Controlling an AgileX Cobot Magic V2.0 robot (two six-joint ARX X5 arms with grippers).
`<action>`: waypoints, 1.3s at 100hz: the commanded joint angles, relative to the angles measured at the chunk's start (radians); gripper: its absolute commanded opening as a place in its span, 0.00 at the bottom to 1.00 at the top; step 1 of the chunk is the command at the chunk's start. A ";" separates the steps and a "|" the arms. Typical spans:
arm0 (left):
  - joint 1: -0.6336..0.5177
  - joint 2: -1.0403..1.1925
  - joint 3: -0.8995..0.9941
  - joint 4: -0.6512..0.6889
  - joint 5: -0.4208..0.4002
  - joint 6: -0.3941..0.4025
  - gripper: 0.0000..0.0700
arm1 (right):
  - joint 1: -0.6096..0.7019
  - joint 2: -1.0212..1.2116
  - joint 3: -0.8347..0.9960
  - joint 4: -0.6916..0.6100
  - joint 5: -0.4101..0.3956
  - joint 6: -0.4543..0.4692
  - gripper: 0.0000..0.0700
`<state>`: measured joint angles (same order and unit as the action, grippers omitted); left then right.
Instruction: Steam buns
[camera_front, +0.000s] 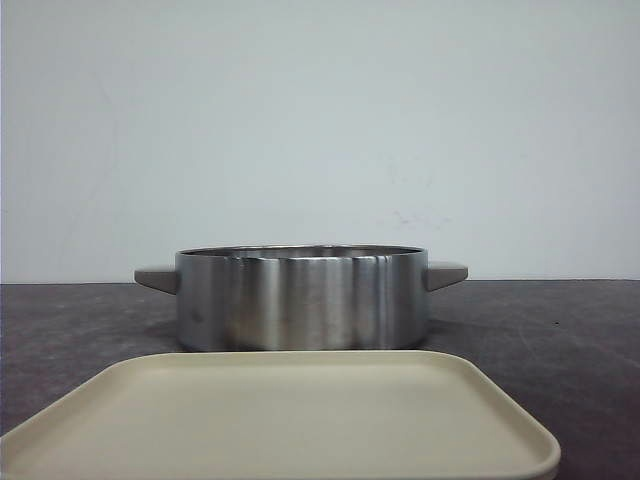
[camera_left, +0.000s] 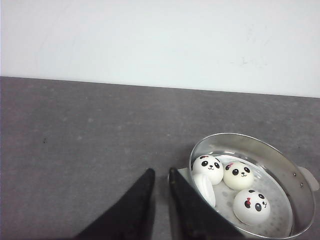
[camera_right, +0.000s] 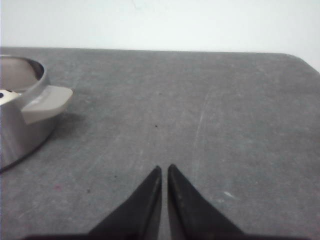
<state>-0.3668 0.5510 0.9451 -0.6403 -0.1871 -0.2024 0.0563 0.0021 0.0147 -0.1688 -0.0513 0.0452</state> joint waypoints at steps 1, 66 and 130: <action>-0.003 0.003 0.014 0.007 -0.004 -0.004 0.00 | -0.002 0.002 -0.003 -0.006 0.003 -0.040 0.02; -0.003 0.003 0.014 0.008 -0.004 -0.004 0.00 | -0.002 0.002 -0.003 0.011 0.025 -0.057 0.02; 0.226 -0.201 -0.304 0.236 0.150 0.062 0.00 | -0.002 0.002 -0.003 0.011 0.025 -0.056 0.02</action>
<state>-0.1738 0.3874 0.7475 -0.4763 -0.0677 -0.1543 0.0559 0.0025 0.0143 -0.1688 -0.0261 -0.0036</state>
